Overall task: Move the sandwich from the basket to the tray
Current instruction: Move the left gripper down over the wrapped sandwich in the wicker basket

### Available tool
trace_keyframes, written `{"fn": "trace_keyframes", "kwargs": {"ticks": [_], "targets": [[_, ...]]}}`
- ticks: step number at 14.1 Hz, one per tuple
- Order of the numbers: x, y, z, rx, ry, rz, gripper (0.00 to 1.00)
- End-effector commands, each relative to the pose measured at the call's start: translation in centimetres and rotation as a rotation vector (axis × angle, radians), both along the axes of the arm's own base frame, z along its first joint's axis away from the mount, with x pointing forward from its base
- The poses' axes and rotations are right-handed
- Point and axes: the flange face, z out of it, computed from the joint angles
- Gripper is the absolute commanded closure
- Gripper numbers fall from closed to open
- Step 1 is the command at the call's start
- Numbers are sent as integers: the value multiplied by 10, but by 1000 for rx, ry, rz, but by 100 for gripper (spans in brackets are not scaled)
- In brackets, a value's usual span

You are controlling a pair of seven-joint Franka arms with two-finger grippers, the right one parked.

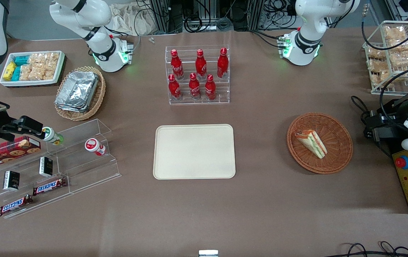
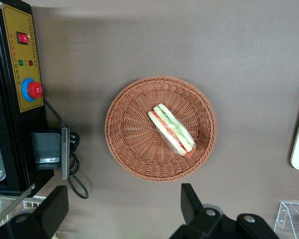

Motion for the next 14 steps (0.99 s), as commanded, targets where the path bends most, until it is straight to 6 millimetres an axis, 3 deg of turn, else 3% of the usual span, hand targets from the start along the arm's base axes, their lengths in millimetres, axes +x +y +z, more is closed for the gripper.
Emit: {"fn": "trace_keyframes", "kwargs": {"ticks": [1, 5, 8, 11, 14], "targets": [[-1, -2, 7, -7, -21, 14, 0], [-3, -5, -2, 0, 9, 13, 0], [-37, -11, -20, -5, -31, 15, 0], [-78, -22, -65, 2, -104, 69, 0], [-84, -30, -91, 7, -82, 104, 0]]}}
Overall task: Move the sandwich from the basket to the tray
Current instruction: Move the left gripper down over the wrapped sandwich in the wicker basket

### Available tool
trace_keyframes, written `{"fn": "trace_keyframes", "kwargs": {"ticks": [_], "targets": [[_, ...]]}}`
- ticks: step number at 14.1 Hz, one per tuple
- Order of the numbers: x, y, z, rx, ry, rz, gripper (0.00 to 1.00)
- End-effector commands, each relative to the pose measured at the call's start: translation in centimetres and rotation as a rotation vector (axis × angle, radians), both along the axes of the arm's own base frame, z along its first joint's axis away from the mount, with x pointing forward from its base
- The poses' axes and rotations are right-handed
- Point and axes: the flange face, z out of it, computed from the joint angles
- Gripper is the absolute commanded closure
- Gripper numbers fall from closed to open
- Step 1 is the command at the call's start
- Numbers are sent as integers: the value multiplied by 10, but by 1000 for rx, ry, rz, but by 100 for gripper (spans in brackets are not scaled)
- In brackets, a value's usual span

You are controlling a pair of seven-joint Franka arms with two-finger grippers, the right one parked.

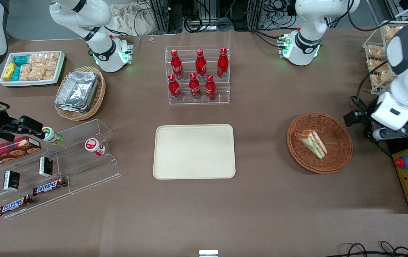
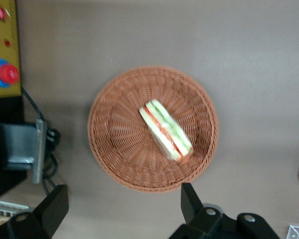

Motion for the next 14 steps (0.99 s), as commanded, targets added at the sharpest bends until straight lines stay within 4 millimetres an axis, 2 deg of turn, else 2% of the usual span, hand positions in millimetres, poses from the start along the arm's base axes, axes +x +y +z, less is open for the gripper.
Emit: {"fn": "trace_keyframes", "kwargs": {"ticks": [1, 4, 10, 12, 14], "targets": [[-19, -9, -16, -4, 2, 47, 0], [-21, -15, -46, -25, -1, 118, 0], [-3, -21, -113, -68, 33, 252, 0], [-12, -20, -136, -75, 20, 291, 0], [-13, -22, -152, -78, 17, 326, 0]]}}
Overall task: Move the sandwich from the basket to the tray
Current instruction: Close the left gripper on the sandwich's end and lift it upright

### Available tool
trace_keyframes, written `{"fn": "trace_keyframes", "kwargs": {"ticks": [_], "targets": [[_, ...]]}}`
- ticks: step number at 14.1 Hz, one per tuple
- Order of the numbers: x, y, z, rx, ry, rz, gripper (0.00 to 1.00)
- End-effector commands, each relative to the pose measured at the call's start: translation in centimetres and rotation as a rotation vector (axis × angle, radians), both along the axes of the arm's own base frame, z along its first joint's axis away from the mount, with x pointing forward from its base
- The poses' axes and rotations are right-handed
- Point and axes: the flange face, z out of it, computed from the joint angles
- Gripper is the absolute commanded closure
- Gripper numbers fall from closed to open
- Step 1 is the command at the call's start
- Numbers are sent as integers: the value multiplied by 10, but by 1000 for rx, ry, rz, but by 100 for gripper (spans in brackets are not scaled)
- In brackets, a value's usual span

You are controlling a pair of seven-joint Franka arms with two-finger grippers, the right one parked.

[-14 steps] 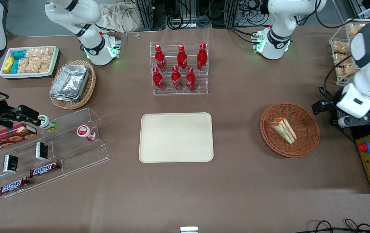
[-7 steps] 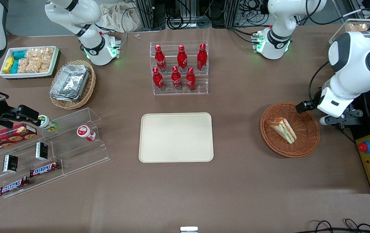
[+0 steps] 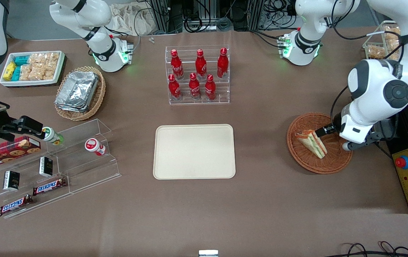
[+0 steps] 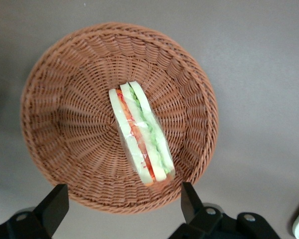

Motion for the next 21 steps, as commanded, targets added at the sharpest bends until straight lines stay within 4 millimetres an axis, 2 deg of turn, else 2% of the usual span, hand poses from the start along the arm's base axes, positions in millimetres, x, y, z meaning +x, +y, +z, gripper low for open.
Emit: {"fn": "trace_keyframes", "kwargs": {"ticks": [1, 2, 4, 7, 11, 16, 18, 19, 21], "targets": [[-7, -5, -17, -14, -6, 75, 0], [-5, -4, -22, -16, -16, 89, 0], [-3, -18, -35, -16, -24, 117, 0], [-3, -28, -55, -13, -16, 141, 0], [-5, -26, -75, -14, -29, 172, 0], [-12, -25, -89, -13, -38, 212, 1], [-11, -25, -94, -12, -48, 249, 15], [-10, -25, -93, -10, -49, 260, 27], [-9, -25, -88, -8, -57, 294, 61]]}}
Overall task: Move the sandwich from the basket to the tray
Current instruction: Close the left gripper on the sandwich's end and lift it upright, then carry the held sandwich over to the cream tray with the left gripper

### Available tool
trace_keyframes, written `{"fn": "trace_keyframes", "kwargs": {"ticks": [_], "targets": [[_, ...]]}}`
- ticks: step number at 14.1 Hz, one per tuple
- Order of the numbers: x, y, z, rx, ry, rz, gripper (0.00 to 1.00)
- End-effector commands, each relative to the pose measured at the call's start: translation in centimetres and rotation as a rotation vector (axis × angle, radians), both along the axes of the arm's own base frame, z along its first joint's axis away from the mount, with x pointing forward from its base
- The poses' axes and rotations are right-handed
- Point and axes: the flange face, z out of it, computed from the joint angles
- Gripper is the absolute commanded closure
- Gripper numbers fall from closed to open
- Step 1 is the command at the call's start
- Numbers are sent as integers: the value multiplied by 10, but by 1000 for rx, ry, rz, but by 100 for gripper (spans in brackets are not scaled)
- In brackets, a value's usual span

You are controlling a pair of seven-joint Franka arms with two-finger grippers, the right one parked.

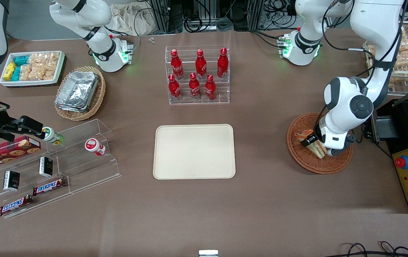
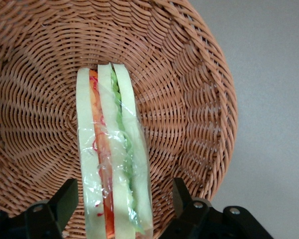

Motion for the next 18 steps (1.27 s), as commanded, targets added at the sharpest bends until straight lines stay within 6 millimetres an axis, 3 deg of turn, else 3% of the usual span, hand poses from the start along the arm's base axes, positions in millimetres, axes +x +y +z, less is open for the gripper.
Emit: {"fn": "trace_keyframes", "kwargs": {"ticks": [1, 2, 3, 6, 12, 14, 15, 18], "targets": [[1, -2, 7, 4, -30, 77, 75], [1, -2, 10, 4, -32, 84, 92], [2, -2, 15, 3, -38, 87, 100], [9, -3, 53, 9, -12, 95, 100], [46, -13, 183, 14, 81, 76, 100], [53, -27, 221, -1, 65, 53, 100], [57, -35, 234, -10, 44, 45, 100], [52, -77, 246, -23, 29, -33, 100]]}}
